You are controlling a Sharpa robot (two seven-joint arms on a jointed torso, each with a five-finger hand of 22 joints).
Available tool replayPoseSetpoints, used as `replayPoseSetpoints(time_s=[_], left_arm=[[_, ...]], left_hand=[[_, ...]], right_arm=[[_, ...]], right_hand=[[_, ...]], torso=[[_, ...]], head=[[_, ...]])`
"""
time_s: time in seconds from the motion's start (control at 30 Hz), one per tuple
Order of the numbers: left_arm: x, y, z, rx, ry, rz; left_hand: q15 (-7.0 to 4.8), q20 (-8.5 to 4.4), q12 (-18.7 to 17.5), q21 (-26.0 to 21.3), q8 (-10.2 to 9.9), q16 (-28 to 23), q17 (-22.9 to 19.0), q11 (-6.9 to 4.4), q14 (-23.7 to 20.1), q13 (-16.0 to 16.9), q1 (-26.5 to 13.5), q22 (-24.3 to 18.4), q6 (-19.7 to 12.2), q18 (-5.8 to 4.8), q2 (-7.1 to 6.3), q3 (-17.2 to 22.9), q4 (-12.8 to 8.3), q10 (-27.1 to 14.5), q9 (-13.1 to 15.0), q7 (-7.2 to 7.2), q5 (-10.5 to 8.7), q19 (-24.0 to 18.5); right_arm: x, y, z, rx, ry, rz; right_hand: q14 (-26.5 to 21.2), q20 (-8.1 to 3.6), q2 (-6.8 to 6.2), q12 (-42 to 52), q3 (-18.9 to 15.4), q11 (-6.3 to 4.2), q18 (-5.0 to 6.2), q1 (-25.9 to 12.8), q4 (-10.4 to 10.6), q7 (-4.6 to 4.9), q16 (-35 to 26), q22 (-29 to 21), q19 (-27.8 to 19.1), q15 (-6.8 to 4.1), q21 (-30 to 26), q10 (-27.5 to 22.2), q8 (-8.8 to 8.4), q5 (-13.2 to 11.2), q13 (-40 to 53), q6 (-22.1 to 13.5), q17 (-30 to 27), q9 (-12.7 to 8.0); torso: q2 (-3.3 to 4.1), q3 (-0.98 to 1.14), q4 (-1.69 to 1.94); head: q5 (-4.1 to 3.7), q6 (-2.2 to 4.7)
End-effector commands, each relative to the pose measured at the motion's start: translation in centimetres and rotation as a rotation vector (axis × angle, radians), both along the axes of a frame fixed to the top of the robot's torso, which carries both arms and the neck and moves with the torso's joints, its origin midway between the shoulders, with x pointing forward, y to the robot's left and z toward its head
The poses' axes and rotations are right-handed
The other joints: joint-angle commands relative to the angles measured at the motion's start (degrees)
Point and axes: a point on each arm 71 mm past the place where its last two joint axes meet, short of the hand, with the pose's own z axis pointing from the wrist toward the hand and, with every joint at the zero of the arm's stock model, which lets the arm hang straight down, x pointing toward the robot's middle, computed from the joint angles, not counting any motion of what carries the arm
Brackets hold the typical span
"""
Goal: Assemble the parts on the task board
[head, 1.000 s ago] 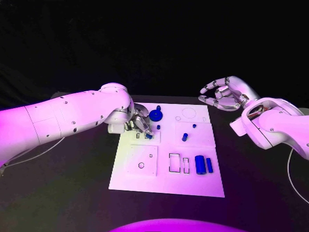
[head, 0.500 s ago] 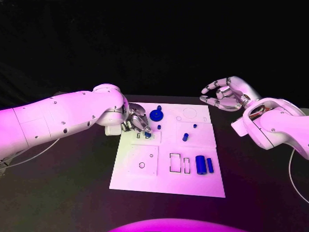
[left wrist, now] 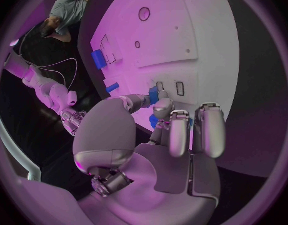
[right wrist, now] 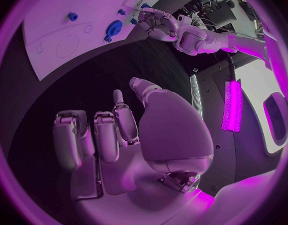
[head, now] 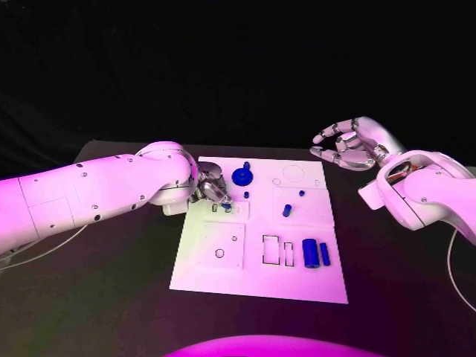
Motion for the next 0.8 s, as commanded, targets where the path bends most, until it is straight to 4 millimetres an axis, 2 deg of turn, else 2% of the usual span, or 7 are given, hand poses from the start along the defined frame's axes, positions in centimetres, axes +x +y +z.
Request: replayPoseSetpoints(time_s=[0.03, 0.8], left_arm=[[0.20, -0.18, 0.11, 0.030, -0.068, -0.012], [0.02, -0.86, -0.81, 0.085, -0.034, -0.056]], left_hand=[[-0.55, -0.32, 0.38, 0.15, 0.41, 0.29, 13.56, 0.00, 5.51, 0.13, -0.36, -0.02, 0.54, -1.10, -0.26, 11.15, -11.33, 0.60, 0.08, -0.27, 0.43, 0.23], [-0.85, -0.55, 1.24, 0.13, 1.00, 0.20, 13.42, -0.38, 5.47, 1.21, -1.47, -0.03, 1.42, -1.09, -0.88, 11.76, -11.29, 1.85, 0.63, -0.72, 0.88, 0.25]], right_arm=[[-0.07, 0.12, -0.01, -0.004, -0.002, 0.011], [-0.12, 0.19, 0.01, -0.004, -0.002, 0.015]], right_hand=[[4.08, -0.29, -0.34, -0.24, 0.20, -0.11, 0.38, -0.46, 0.16, -0.02, -0.19, 12.21, 3.29, -0.24, -0.21, -0.12, 0.27, 0.34, 1.53, -0.50, 6.20, 0.07], [4.09, -0.29, -0.34, -0.20, 0.25, -0.12, 0.38, -0.70, 0.34, -0.04, -0.19, 12.21, 3.29, -0.25, -0.22, -0.07, 0.36, 0.39, 1.56, -0.51, 6.24, 0.08]], torso=[[0.07, -0.04, -0.17], [0.07, -0.03, -0.10]], head=[[0.14, -0.09], [0.11, -0.42]])
